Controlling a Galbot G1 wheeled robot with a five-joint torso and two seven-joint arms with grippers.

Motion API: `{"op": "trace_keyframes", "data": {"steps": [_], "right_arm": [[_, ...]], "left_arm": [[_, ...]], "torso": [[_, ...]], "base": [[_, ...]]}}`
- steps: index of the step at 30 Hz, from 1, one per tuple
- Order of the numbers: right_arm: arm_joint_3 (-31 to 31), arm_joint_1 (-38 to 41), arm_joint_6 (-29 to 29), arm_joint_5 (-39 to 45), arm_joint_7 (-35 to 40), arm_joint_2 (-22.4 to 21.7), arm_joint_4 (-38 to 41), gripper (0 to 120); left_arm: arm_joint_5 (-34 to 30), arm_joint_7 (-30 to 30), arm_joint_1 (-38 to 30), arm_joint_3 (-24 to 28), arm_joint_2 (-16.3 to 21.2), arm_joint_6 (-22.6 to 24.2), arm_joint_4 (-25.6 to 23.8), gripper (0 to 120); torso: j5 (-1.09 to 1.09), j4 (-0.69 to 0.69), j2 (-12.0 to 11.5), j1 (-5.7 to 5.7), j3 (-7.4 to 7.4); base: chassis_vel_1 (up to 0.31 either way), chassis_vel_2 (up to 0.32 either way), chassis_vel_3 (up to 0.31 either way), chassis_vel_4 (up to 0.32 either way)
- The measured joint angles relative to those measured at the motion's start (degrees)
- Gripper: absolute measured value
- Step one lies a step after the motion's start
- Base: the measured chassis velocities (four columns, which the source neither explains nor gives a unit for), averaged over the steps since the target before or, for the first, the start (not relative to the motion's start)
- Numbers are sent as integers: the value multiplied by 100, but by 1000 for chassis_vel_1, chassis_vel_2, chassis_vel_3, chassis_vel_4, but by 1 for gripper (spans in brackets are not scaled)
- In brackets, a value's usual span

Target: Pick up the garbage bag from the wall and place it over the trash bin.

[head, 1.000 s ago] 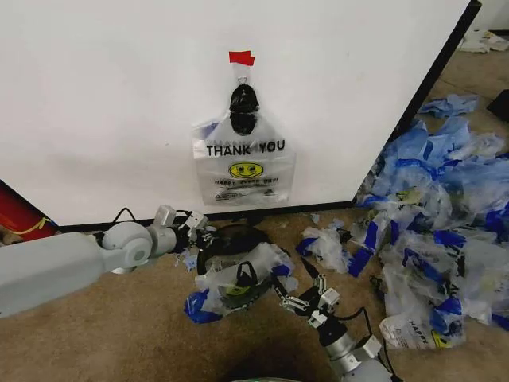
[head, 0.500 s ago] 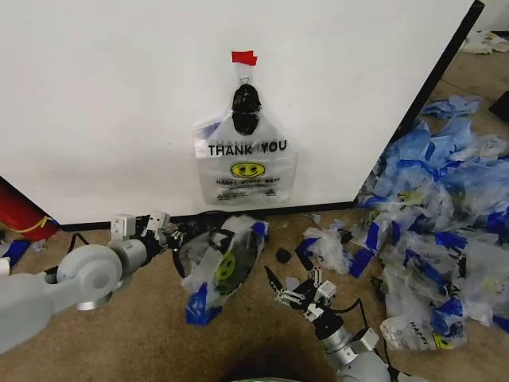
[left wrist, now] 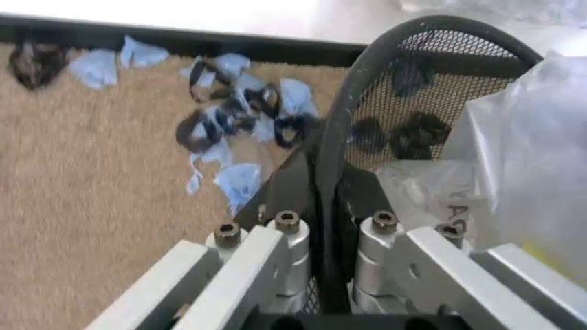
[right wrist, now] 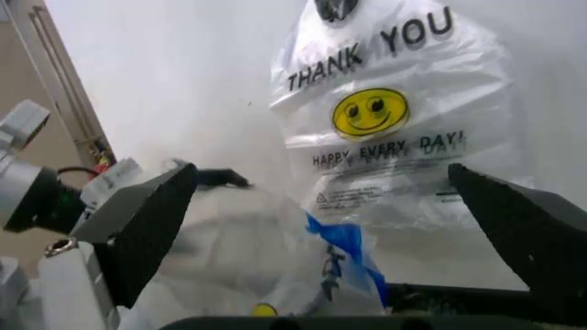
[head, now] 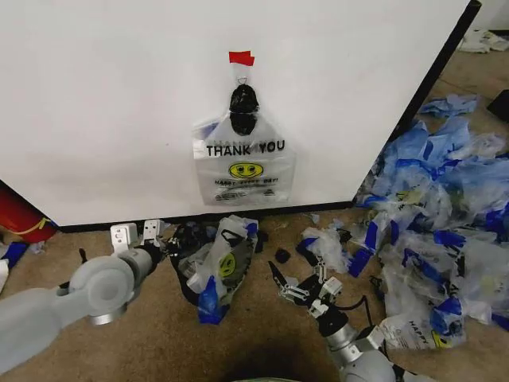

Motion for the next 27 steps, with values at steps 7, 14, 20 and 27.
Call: {"op": "trace_keyframes", "data": {"steps": [7, 14, 20, 27], "right_arm": [[186, -226, -1, -5, 13, -11, 44, 100], [262, -270, -33, -20, 67, 10, 56, 100], [183, -187, -67, -23, 126, 24, 42, 100], [148, -148, -83, -31, 140, 46, 18, 100]], "left_arm": [[9, -329, 70, -55, -331, -137, 93, 3], [83, -799, 732, -770, -669, -251, 34, 3], [142, -1039, 1357, -1303, -813, -260, -46, 3], [174, -1182, 1845, -1687, -935, -265, -239, 3]], "torso": [[1, -1, 0, 0, 0], [-1, 0, 0, 0, 0], [0, 0, 0, 0, 0], [-1, -2, 0, 0, 0]], "base": [[0, 0, 0, 0], [0, 0, 0, 0], [0, 0, 0, 0], [0, 0, 0, 0]]}}
